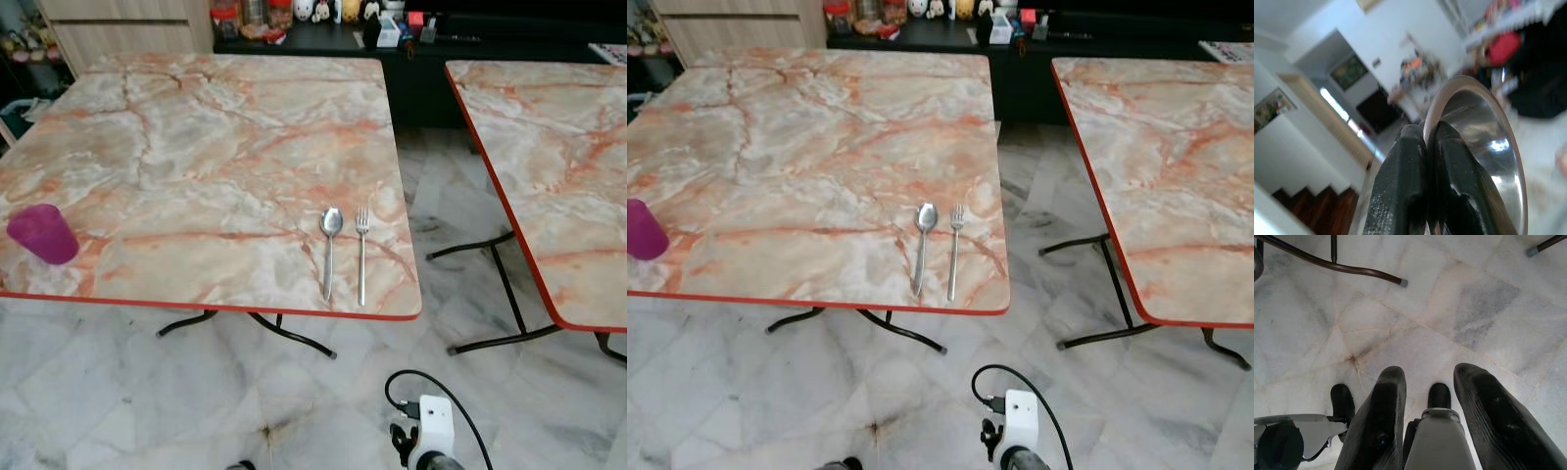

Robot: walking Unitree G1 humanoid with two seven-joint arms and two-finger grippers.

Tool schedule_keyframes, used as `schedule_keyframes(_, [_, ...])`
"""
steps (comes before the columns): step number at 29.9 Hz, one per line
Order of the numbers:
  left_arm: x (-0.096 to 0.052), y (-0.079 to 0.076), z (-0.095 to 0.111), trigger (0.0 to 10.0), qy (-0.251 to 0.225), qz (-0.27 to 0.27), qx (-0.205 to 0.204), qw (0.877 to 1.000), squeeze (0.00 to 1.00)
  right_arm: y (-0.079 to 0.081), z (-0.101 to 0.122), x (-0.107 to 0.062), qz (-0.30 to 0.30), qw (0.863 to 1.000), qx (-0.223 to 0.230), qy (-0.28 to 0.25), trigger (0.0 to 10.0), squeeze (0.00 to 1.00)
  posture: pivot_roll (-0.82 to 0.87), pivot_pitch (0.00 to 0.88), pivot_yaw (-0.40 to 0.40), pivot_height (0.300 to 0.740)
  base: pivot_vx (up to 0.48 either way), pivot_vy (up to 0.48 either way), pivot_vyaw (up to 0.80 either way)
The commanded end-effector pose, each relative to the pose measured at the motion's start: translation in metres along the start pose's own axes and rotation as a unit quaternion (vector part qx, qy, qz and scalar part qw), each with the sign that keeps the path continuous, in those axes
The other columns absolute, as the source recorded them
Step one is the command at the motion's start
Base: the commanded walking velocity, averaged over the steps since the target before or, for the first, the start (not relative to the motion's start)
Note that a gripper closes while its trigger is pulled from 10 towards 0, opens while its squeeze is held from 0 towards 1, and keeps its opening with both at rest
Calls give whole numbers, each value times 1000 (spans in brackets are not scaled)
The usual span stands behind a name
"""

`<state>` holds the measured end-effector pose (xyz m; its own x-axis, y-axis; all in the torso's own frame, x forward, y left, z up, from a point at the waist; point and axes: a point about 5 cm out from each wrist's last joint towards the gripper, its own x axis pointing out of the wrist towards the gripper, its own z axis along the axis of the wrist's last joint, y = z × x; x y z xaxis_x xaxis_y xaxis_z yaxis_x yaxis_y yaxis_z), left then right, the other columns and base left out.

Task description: Setting the table

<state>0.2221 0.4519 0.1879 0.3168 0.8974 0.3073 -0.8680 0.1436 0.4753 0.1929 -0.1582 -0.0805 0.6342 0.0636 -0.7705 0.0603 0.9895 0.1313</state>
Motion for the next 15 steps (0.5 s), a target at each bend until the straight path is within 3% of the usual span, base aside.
schedule_keyframes(1, [-15, -13, -27, 10000, 42, -22, 43, 998, 0, -2, -4, -1, -7, 1000, 6, 6, 10000, 0, 85, 147, 12, 740, 0, 0, 0])
schedule_keyframes(4, [-32, -26, -49, 10000, 82, -61, 76, 992, 0, -3, -5, -1, -9, 1000, 9, 6, 10000, 0, 84, 147, 13, 740, 0, 0, 0])
schedule_keyframes(5, [-45, -37, -65, 10000, 118, -99, 94, 984, 0, -4, -5, -1, -11, 1000, 10, 6, 10000, 0, 80, 148, 12, 740, 0, 0, 0])
schedule_keyframes(6, [-45, -37, -65, 10000, 118, -99, 94, 984, 0, -4, -5, -1, -11, 1000, 10, 6, 10000, 0, 80, 148, 12, 740, 0, 0, 0])
schedule_keyframes(8, [-70, -53, -88, 10000, 196, -171, 89, 961, 0, -4, -5, -1, -11, 1000, 9, 7, 10000, 0, 80, 150, 13, 740, 0, 0, 0])
schedule_keyframes(10, [-101, -72, -103, 10000, 233, -243, 97, 937, 0, -4, -5, -1, -11, 1000, 9, 8, 10000, 0, 77, 149, 13, 740, 0, 0, 0])
schedule_keyframes(12, [-108, -76, -106, 10000, 240, -260, 98, 930, 0, -4, -5, -1, -11, 1000, 9, 8, 10000, 0, 78, 148, 13, 740, 0, 0, 0])
schedule_keyframes(15, [-146, -94, -118, 10000, 303, -320, 42, 897, 0, -4, -5, -1, -10, 1000, 9, 8, 10000, 0, 79, 145, 14, 740, 0, 0, 0])
